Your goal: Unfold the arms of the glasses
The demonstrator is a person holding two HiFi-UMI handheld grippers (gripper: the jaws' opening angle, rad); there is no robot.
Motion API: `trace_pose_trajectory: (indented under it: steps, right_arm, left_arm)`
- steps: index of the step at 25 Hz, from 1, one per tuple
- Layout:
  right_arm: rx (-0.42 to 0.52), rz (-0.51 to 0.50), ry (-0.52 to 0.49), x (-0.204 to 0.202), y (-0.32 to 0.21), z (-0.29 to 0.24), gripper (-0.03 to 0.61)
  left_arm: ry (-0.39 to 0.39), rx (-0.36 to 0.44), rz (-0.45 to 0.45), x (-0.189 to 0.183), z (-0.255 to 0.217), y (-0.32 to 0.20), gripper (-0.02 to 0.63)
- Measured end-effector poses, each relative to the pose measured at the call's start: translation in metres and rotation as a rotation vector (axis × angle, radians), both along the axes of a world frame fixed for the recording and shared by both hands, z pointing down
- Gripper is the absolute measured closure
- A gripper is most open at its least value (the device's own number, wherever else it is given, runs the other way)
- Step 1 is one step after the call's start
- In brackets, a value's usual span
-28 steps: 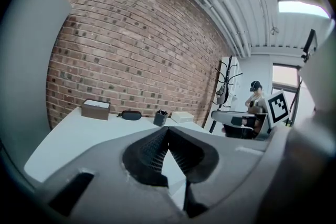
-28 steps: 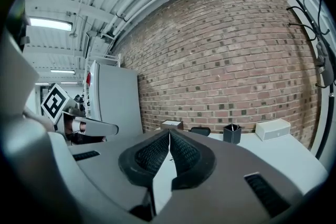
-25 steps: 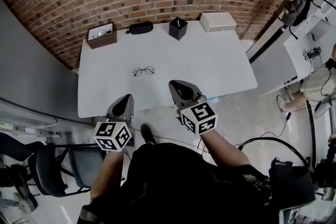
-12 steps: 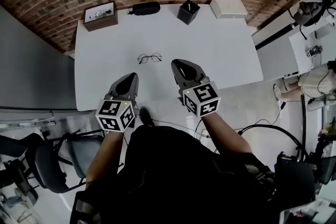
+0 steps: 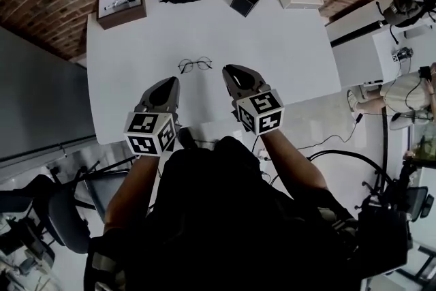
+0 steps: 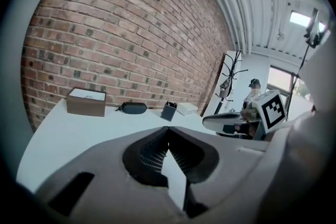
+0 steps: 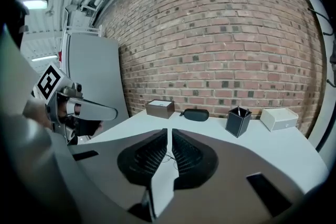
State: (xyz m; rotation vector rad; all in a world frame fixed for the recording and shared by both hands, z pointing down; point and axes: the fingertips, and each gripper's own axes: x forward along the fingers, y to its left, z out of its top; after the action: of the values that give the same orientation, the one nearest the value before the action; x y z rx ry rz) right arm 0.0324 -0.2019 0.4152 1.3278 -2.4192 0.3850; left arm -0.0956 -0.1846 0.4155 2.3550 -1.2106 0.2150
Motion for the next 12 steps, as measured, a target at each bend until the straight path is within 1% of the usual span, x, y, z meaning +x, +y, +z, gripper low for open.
trace_pose_trajectory:
  steps: [5,8,10,12]
  right_arm:
    - [-0.053,-0.03,0.012,0.0,-0.012,0.024,0.568]
    - [-0.103,-0.071,0.012,-0.003,-0.019,0.044,0.568]
    - [-0.14,-0.101,0.032,0.0,-0.022,0.061,0.568]
    - [-0.165,-0.119,0.054,0.003,-0.028,0.077,0.568]
  left_arm:
    - [-0.025,-0.047,-0.011,0.001,0.031,-0.014,0.604]
    - [-0.006,-0.079,-0.065,-0.004,0.054,-0.03,0.604]
    - [-0.017,-0.106,-0.1,-0.006,0.068,-0.036,0.604]
    - [-0.035,-0.14,-0.098,-0.002,0.084,-0.04,0.604]
